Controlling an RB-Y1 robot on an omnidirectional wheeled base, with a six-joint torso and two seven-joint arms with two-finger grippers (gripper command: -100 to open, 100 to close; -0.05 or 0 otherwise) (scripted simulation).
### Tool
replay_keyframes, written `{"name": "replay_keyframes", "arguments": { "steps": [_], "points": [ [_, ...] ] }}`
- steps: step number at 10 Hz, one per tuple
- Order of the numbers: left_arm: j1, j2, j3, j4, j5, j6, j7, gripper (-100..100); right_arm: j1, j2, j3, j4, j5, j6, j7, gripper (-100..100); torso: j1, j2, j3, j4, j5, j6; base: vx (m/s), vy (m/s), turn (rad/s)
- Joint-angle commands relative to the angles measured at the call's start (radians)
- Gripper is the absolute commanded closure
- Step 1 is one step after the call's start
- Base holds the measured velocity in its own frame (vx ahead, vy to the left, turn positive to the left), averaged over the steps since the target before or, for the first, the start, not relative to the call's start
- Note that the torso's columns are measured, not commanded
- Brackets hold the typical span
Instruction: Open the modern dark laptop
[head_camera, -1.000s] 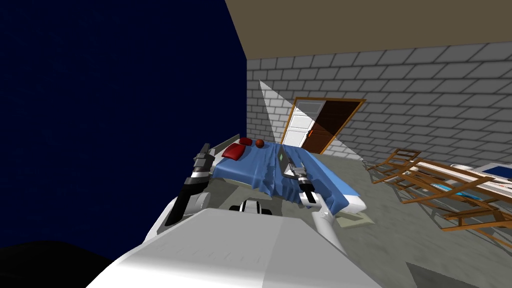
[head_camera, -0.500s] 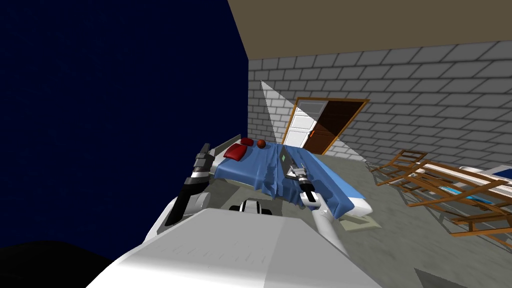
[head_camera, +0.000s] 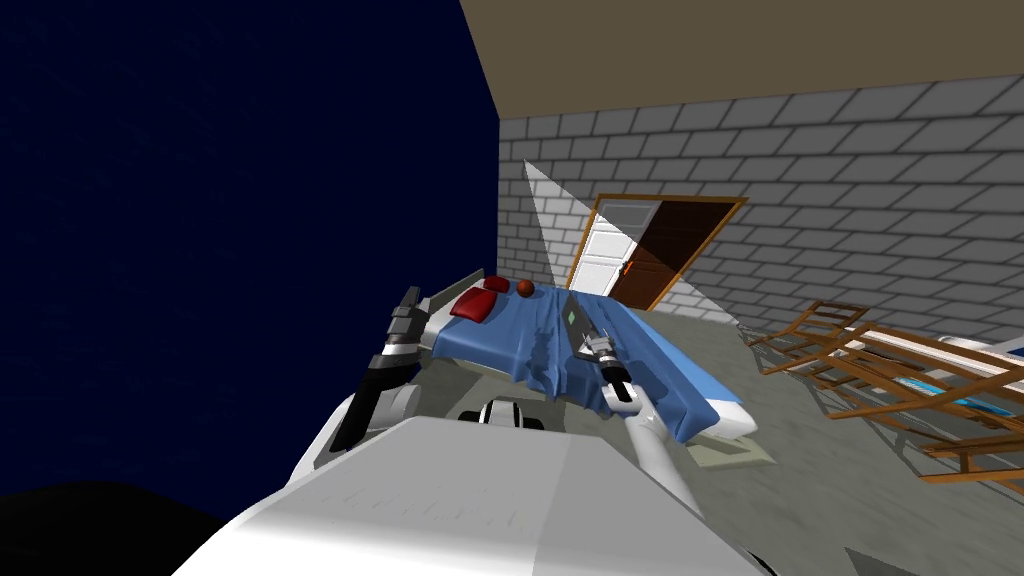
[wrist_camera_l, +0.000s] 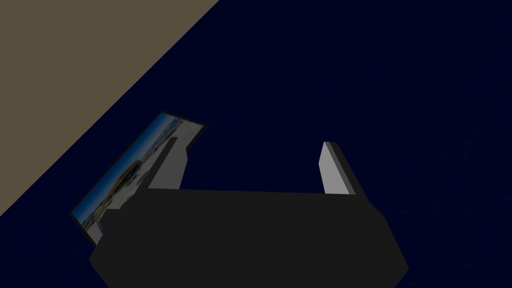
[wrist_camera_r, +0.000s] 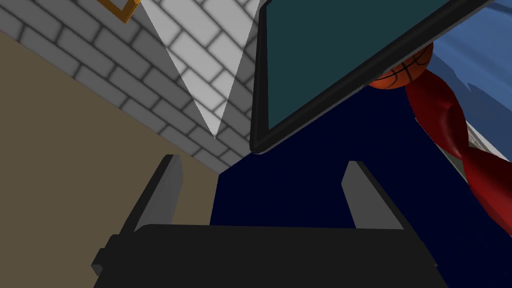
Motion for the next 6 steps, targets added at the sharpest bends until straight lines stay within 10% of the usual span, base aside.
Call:
{"name": "replay_keyframes", "arguments": {
  "steps": [1, 6],
  "points": [
    [0.0, 0.0, 0.0, 0.0, 0.0, 0.0, 0.0, 0, -0.023, -0.016, -0.012, 0.053, 0.018, 0.005, 0.064, -100, 0.001, -0.001, 0.0, 0.0, 0.0, 0.0, 0.019, 0.055, 0.009],
    [0.0, 0.0, 0.0, 0.0, 0.0, 0.0, 0.0, 0, -0.072, -0.063, -0.04, 0.165, 0.06, 0.017, 0.197, -100, 0.0, 0.0, 0.0, 0.0, 0.0, 0.0, 0.019, 0.053, 0.018]
  ]
}}
